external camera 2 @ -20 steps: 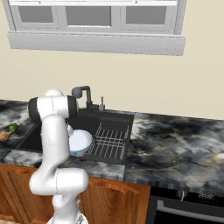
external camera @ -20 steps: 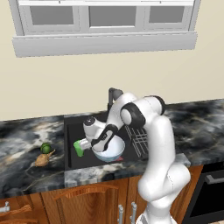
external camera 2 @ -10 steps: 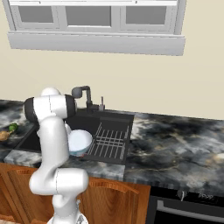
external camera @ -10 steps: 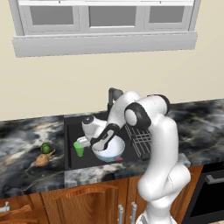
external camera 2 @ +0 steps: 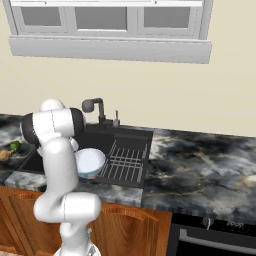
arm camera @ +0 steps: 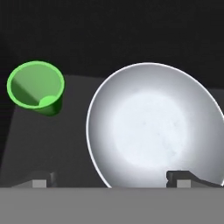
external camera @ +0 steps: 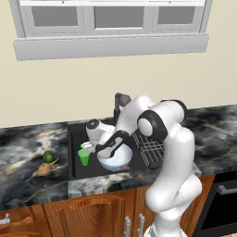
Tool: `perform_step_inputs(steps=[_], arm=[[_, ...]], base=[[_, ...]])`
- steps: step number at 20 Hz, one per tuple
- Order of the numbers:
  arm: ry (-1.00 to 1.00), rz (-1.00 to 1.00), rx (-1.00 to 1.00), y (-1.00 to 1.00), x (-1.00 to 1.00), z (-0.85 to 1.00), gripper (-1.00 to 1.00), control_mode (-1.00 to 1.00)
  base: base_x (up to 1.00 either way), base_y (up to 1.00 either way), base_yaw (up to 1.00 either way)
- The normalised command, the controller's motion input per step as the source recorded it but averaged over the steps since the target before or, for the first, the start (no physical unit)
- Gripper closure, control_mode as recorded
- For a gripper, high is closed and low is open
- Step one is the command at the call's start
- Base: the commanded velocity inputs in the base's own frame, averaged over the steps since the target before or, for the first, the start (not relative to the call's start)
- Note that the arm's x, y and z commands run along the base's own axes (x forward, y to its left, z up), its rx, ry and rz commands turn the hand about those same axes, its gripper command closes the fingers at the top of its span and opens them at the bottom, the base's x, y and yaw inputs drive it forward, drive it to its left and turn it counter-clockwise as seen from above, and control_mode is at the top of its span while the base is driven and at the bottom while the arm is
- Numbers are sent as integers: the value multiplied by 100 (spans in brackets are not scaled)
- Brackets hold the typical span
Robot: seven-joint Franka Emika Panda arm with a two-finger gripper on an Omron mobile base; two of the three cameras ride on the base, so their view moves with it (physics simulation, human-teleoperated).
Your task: Remove the onion and avocado from the sink. Then move the bowl and cup from the counter to the sink for washing.
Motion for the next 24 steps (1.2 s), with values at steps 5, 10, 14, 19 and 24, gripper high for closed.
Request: perform_step_inputs(steps=[5, 10, 14, 19, 24], arm=[[-2, 0, 0, -3, -13, 35, -100, -100], [0, -1, 0, -6, -14, 35, -100, -100], [0, -2, 0, -9, -10, 35, -100, -100], [0, -2, 0, -8, -8, 38, -100, -100], [0, -1, 0, -9, -10, 36, -100, -100]], base=[[0, 0, 0], [0, 0, 0], [0, 0, 0], [0, 0, 0], [0, 0, 0]])
